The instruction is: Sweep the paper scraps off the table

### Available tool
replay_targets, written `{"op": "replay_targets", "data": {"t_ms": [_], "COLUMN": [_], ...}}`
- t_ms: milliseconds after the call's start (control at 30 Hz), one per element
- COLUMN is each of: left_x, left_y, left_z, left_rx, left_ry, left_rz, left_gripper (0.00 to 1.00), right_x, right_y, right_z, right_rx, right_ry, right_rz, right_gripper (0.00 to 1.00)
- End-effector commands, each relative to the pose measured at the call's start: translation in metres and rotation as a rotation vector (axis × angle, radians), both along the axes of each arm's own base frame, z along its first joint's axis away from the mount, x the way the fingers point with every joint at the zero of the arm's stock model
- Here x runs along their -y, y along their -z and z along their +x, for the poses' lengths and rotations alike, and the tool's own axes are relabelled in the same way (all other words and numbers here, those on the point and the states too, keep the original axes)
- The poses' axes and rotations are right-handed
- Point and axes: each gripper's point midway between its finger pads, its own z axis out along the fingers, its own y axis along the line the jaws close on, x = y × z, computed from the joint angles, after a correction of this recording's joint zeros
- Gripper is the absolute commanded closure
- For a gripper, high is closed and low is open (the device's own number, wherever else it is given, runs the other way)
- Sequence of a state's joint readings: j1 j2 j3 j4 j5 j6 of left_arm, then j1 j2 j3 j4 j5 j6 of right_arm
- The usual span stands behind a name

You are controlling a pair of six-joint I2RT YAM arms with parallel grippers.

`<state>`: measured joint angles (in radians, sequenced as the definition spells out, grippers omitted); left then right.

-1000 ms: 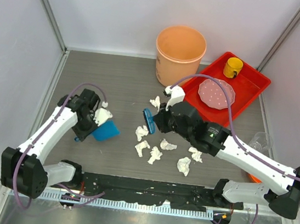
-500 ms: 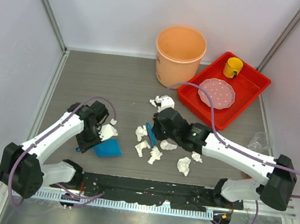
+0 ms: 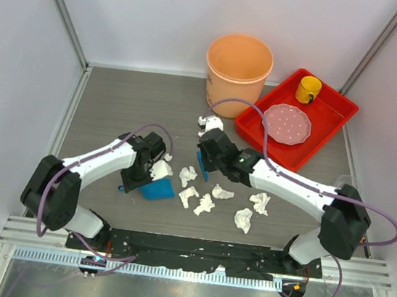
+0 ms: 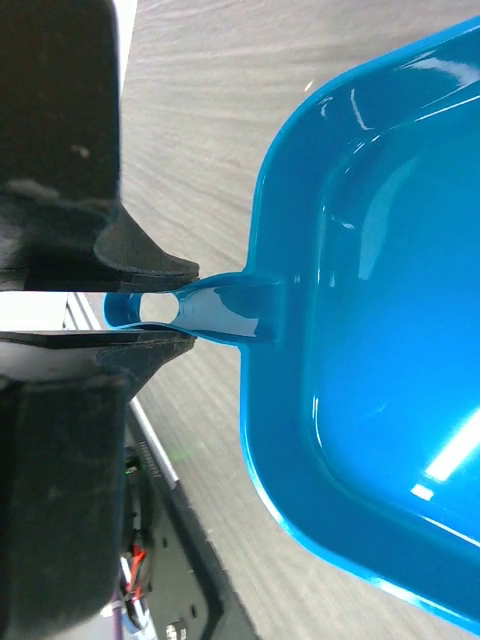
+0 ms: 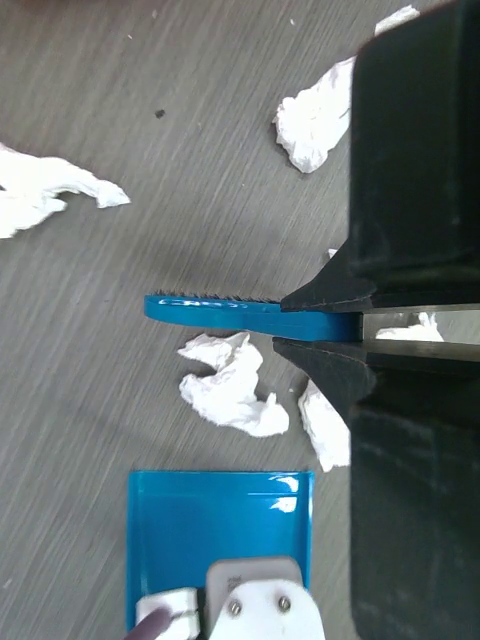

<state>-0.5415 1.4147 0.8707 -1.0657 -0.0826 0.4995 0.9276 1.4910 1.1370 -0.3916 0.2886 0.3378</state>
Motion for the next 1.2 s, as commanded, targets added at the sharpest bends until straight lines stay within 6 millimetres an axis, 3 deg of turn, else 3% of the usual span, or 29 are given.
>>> {"op": "replay_targets", "data": {"t_ms": [0, 100, 267, 300, 433, 567, 667, 733, 767, 833, 867, 933, 967, 1000, 1067, 1167], "left_x": [0.019, 0.025, 0.033, 0.033, 0.04, 0.048, 0.048, 0.049, 0.048, 0.043, 0.04, 0.034, 0.03, 0.026, 0.021, 0.021], "left_y": [0.0, 0.005, 0.006, 0.006, 0.009, 0.018, 0.021, 0.022, 0.021, 0.019, 0.013, 0.012, 0.006, 0.008, 0.006, 0.009], "left_z": [0.034, 0.034, 0.041, 0.043, 0.048, 0.046, 0.048, 0.045, 0.044, 0.039, 0.035, 0.024, 0.017, 0.008, -0.008, -0.034], "left_rx": [0.099, 0.079, 0.096, 0.1, 0.108, 0.087, 0.102, 0.091, 0.096, 0.087, 0.089, 0.068, 0.069, 0.046, 0.007, -0.054], "left_ry": [-0.013, -0.001, 0.006, -0.002, -0.034, -0.044, -0.04, -0.025, -0.017, 0.028, 0.048, 0.104, 0.119, 0.13, 0.168, 0.192], "left_rz": [-0.038, -0.064, -0.092, -0.091, -0.106, -0.148, -0.157, -0.179, -0.185, -0.176, -0.177, -0.175, -0.179, -0.179, -0.179, -0.189], "left_gripper": [1.0, 1.0, 1.0, 1.0, 1.0, 1.0, 1.0, 1.0, 1.0, 1.0, 1.0, 1.0, 1.0, 1.0, 1.0, 1.0], "right_x": [-0.013, -0.034, -0.079, -0.09, -0.111, -0.114, -0.1, -0.076, -0.065, -0.042, -0.032, -0.008, 0.0, 0.011, 0.021, 0.028], "right_y": [0.012, 0.013, -0.004, 0.001, -0.009, -0.03, -0.047, -0.048, -0.063, -0.068, -0.079, -0.078, -0.09, -0.08, -0.081, -0.058], "right_z": [0.011, 0.007, 0.002, -0.005, -0.007, -0.005, 0.001, 0.012, 0.014, 0.015, 0.012, 0.005, 0.0, -0.006, -0.015, -0.03], "right_rx": [-0.003, -0.043, -0.081, -0.136, -0.164, -0.127, -0.054, 0.001, 0.046, 0.075, 0.095, 0.091, 0.101, 0.082, 0.071, 0.003], "right_ry": [-0.016, -0.061, -0.136, -0.163, -0.19, -0.203, -0.172, -0.083, -0.072, -0.015, -0.004, 0.047, 0.064, 0.087, 0.115, 0.114], "right_rz": [-0.022, 0.047, 0.263, 0.298, 0.387, 0.439, 0.408, 0.325, 0.308, 0.241, 0.242, 0.188, 0.209, 0.181, 0.204, 0.177], "right_gripper": [0.99, 0.99, 0.99, 0.99, 0.99, 0.99, 0.99, 0.99, 0.99, 0.99, 0.99, 0.99, 0.99, 0.99, 0.99, 0.99]}}
